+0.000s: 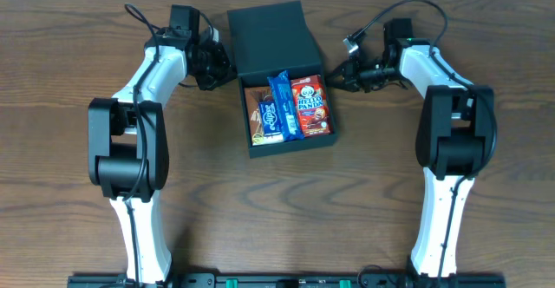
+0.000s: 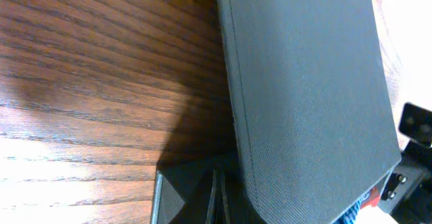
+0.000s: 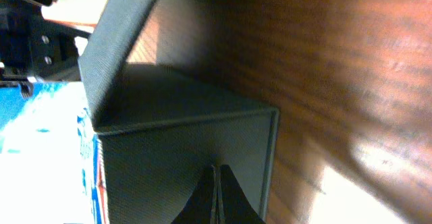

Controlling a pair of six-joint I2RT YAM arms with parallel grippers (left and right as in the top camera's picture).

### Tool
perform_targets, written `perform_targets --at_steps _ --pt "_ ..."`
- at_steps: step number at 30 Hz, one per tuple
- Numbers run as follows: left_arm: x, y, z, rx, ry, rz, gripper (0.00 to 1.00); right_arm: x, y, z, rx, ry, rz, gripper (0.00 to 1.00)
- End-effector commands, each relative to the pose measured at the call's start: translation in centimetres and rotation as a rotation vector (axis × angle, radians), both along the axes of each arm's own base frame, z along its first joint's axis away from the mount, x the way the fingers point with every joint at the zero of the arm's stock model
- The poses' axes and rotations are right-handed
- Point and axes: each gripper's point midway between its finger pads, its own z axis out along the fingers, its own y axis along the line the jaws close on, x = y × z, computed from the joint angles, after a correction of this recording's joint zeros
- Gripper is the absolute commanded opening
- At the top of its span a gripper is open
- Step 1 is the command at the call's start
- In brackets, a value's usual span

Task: Pack container
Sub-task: 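Push the lid upright with both grippers and pull arms outward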

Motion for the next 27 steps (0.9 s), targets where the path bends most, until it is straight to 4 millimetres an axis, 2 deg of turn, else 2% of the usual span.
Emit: perform_targets --at_steps 1,3,6,11,15,20,24,27 --pt "-0.2 -0.8 -0.4 -0.012 0.004 -0.020 0.06 -1.5 1.7 0.1 0.032 -0.021 0.082 0.01" --pt "0.0 -0.7 -0.4 -0.009 -0.005 -0.019 0.06 -2.1 1.7 0.1 0.030 -0.017 0.100 0.01" --pt "0.5 -0.7 -0.2 -0.008 -0.026 -0.017 0.06 -1.8 1.6 0.1 0.025 -0.037 0.102 0.01" --pt "0.9 -0.6 -0.2 -0.003 -0.045 -0.013 0.06 1.1 0.3 -0.4 -0.028 -0.078 0.011 0.02" --pt "1.1 -0.6 -0.1 -0.004 -0.054 -0.013 0.06 3.3 0.5 0.2 -0.016 -0.157 -0.026 0.01" --pt "1.2 -0.7 0.0 -0.006 -0.060 -0.014 0.06 4.4 1.3 0.1 -0.017 -0.196 -0.037 0.01" --pt "1.2 -0.7 0.0 -0.007 -0.063 -0.014 0.06 5.1 0.3 -1.2 -0.106 -0.179 -0.089 0.01" --pt "1.2 -0.7 0.0 -0.007 -0.063 -0.014 0.06 5.9 0.0 -1.1 -0.117 -0.199 -0.114 0.01"
